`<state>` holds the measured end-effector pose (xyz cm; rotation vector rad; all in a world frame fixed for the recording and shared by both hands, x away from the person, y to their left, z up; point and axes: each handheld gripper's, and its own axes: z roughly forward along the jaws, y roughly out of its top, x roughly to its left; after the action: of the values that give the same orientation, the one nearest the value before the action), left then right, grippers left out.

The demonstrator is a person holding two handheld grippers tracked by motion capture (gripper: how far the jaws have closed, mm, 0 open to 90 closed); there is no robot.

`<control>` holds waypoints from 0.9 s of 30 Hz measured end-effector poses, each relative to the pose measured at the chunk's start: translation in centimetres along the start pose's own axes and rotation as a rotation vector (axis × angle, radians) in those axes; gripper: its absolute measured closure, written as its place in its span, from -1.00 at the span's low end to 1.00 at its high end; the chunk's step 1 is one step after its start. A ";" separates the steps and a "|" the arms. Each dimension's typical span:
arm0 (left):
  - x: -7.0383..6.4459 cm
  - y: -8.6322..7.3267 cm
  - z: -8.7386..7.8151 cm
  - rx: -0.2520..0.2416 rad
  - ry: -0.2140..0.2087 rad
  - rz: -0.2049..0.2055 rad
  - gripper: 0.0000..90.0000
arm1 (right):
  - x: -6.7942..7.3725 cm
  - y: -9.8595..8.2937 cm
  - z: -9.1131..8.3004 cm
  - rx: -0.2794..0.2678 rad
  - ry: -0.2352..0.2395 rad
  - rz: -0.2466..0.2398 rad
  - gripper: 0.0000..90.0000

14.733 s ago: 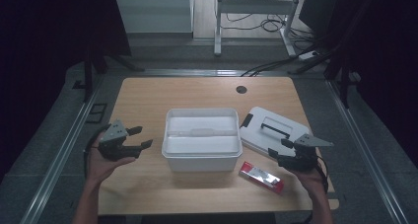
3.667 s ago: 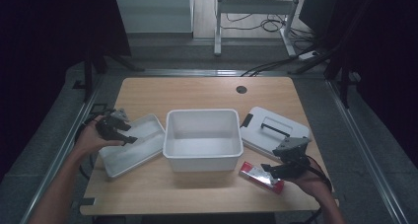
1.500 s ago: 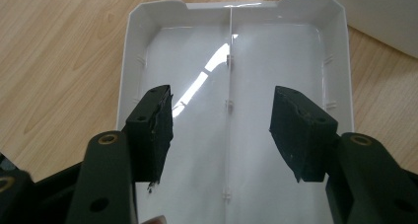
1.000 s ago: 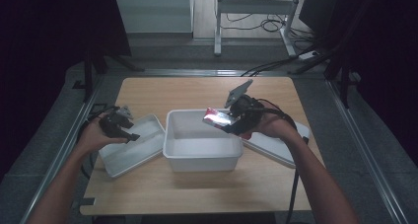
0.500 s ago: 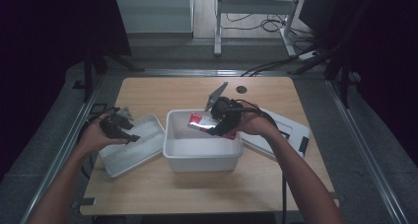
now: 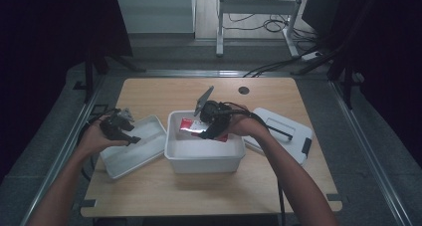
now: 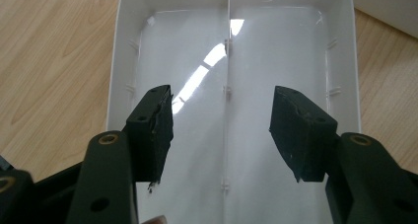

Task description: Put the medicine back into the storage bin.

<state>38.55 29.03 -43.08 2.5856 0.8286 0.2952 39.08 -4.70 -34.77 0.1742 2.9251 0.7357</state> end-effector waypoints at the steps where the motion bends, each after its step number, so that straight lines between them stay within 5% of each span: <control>1: 0.0 0.0 0.0 0.003 -0.003 0.005 -0.06 | 0.0 0.1 0.2 0.003 0.003 -0.003 0.14; 27: -0.1 0.3 0.2 -0.004 -0.002 0.006 -0.08 | 1.4 1.1 2.7 0.029 0.054 -0.066 0.14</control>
<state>38.69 28.62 -43.15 2.5850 0.8192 0.2957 38.14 -2.29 -36.71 0.0604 2.9776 0.6990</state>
